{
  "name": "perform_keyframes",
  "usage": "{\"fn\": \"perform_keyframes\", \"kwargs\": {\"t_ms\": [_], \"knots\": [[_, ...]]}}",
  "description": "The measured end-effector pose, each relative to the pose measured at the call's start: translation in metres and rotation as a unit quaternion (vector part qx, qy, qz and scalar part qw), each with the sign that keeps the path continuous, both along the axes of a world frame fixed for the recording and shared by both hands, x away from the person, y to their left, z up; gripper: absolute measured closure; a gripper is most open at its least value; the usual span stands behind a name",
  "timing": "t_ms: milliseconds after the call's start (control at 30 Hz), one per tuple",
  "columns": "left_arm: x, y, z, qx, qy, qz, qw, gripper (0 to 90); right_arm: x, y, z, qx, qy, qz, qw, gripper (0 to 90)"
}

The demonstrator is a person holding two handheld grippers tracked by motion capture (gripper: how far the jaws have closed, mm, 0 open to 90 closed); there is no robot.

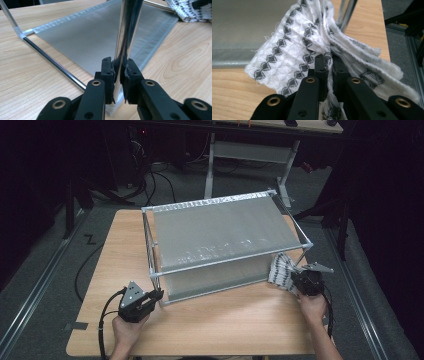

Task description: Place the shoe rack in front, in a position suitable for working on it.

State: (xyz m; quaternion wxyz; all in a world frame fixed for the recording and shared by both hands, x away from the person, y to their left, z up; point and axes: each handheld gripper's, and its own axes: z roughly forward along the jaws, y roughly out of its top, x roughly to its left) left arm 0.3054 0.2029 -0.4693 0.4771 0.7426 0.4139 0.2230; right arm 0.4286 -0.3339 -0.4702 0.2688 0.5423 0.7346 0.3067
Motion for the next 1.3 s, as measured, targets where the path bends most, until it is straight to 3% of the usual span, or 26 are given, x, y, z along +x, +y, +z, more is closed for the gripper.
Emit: {"fn": "perform_keyframes", "kwargs": {"t_ms": [267, 533, 700, 833, 1000, 1300], "knots": [[0.0, 0.0, 0.0, 0.0, 0.0, -0.001, 1.0, 80.6, -0.004, -0.005, 0.011, 0.007, -0.014, -0.004, 0.9999, 85.2], [0.0, 0.0, 0.0, 0.0, 0.0, -0.001, 1.0, 80.6, -0.014, -0.009, 0.054, 0.004, -0.069, 0.008, 0.9976, 85.2], [0.0, 0.002, 0.0, -0.001, 0.001, 0.001, 1.0, 80.6, -0.022, -0.011, 0.08, 0.003, -0.106, 0.015, 0.9943, 85.2], [-0.001, 0.004, 0.0, -0.002, 0.001, 0.005, 1.0, 80.6, -0.025, -0.011, 0.092, 0.002, -0.119, 0.019, 0.9928, 85.2], [-0.001, 0.006, 0.0, -0.008, 0.003, 0.006, 0.9999, 80.3, -0.025, -0.011, 0.084, 0.006, -0.109, 0.017, 0.9938, 85.2], [-0.002, 0.009, 0.0, -0.008, 0.004, 0.012, 0.9999, 80.3, -0.019, -0.009, 0.032, 0.021, -0.046, 0.007, 0.9987, 85.2]]}}
